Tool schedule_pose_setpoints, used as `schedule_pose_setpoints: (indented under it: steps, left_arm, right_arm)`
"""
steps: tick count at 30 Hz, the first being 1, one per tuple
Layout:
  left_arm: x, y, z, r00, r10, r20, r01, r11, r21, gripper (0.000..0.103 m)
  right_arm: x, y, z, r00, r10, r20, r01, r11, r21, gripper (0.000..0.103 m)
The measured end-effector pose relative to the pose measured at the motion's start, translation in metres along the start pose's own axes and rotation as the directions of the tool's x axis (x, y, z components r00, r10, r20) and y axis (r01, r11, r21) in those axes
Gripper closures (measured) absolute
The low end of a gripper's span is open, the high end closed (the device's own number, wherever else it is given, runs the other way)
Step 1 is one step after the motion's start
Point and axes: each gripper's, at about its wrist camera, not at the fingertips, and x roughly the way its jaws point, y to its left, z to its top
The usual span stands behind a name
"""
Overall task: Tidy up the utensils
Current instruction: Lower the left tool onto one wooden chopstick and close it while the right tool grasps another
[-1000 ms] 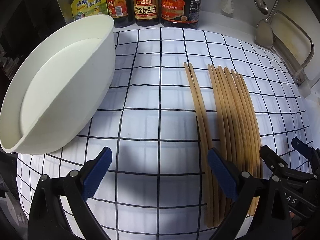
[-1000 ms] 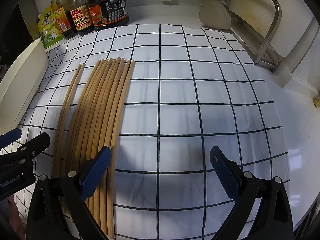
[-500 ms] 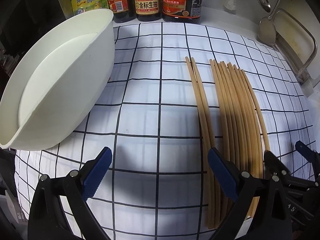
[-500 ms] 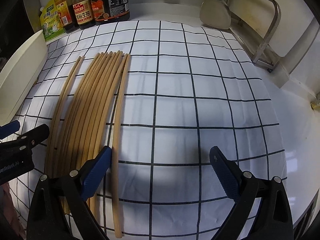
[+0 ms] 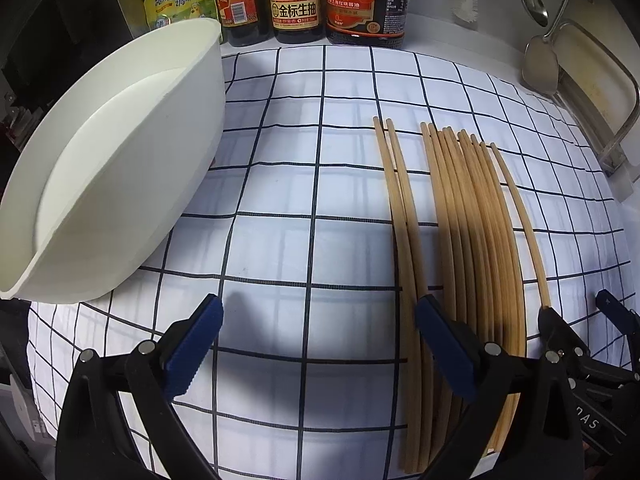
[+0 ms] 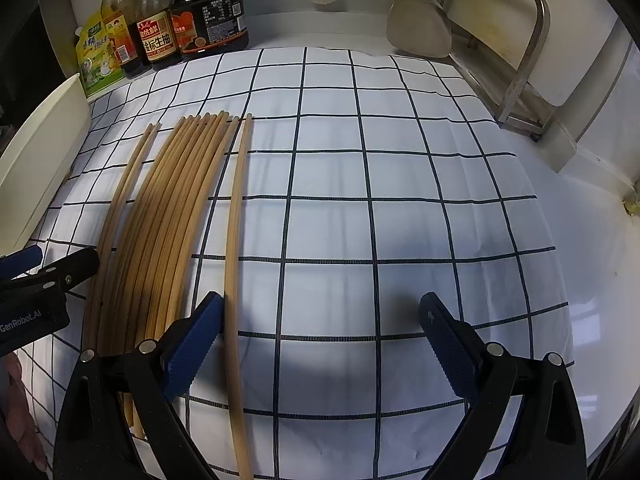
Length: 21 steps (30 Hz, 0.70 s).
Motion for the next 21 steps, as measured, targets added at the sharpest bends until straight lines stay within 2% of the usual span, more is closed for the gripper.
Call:
schedule_pose_setpoints:
  steps: [2, 7, 10, 11, 12, 13, 14, 15, 16, 18, 20, 21]
  left_arm:
    - [0.004, -0.001, -0.002, 0.999, 0.017, -0.028, -0.017, 1.000, 0.015, 0.006]
    - [0.006, 0.008, -0.004, 1.000, 0.005, -0.022, -0.005, 1.000, -0.024, 0.006]
    - [0.006, 0.006, -0.001, 1.000, 0.024, 0.004, -0.024, 1.000, -0.003, 0.008]
    - [0.005, 0.005, -0.001, 1.000, 0.019, 0.014, -0.019, 1.000, 0.007, 0.015]
    - [0.003, 0.003, -0.002, 1.000, 0.001, 0.022, -0.001, 1.000, 0.012, 0.024]
    - [0.001, 0.002, -0.002, 1.000, -0.014, 0.025, 0.013, 1.000, 0.015, 0.028]
    - [0.000, 0.000, -0.003, 0.999, -0.026, 0.027, 0.026, 1.000, 0.017, 0.036]
    - [-0.002, -0.001, -0.004, 0.999, -0.041, 0.029, 0.041, 0.999, 0.021, 0.046]
    - [-0.003, -0.003, -0.004, 0.998, -0.052, 0.032, 0.051, 0.998, 0.028, 0.052]
    - [-0.007, -0.008, -0.007, 0.998, -0.057, 0.037, 0.055, 0.997, 0.046, 0.077]
    - [-0.007, -0.010, -0.005, 0.997, -0.072, 0.033, 0.070, 0.996, 0.059, 0.095]
    - [-0.006, -0.010, -0.005, 0.997, -0.073, 0.030, 0.071, 0.996, 0.061, 0.095]
  right_arm:
    - [0.000, 0.001, -0.001, 1.000, 0.001, 0.005, -0.001, 1.000, 0.001, 0.009]
    - [0.000, 0.003, -0.001, 1.000, 0.004, 0.015, -0.004, 1.000, -0.005, 0.009]
    - [-0.001, 0.007, -0.001, 0.999, 0.019, 0.028, -0.018, 1.000, -0.022, 0.019]
    - [-0.002, 0.008, -0.001, 0.999, 0.023, 0.033, -0.022, 0.999, -0.029, 0.021]
    - [-0.002, 0.011, -0.001, 0.999, 0.031, 0.039, -0.030, 0.999, -0.040, 0.028]
    - [-0.004, 0.013, 0.000, 0.998, 0.041, 0.043, -0.039, 0.998, -0.051, 0.036]
    - [-0.004, 0.015, 0.000, 0.998, 0.050, 0.044, -0.047, 0.997, -0.062, 0.040]
    - [-0.006, 0.019, 0.000, 0.997, 0.057, 0.045, -0.054, 0.995, -0.080, 0.049]
    - [-0.007, 0.022, 0.000, 0.997, 0.067, 0.047, -0.062, 0.993, -0.098, 0.056]
    - [-0.008, 0.028, -0.001, 0.996, 0.079, 0.046, -0.073, 0.989, -0.126, 0.067]
    - [-0.009, 0.033, -0.001, 0.995, 0.086, 0.042, -0.080, 0.987, -0.143, 0.077]
    - [-0.009, 0.035, -0.001, 0.995, 0.088, 0.039, -0.081, 0.985, -0.152, 0.091]
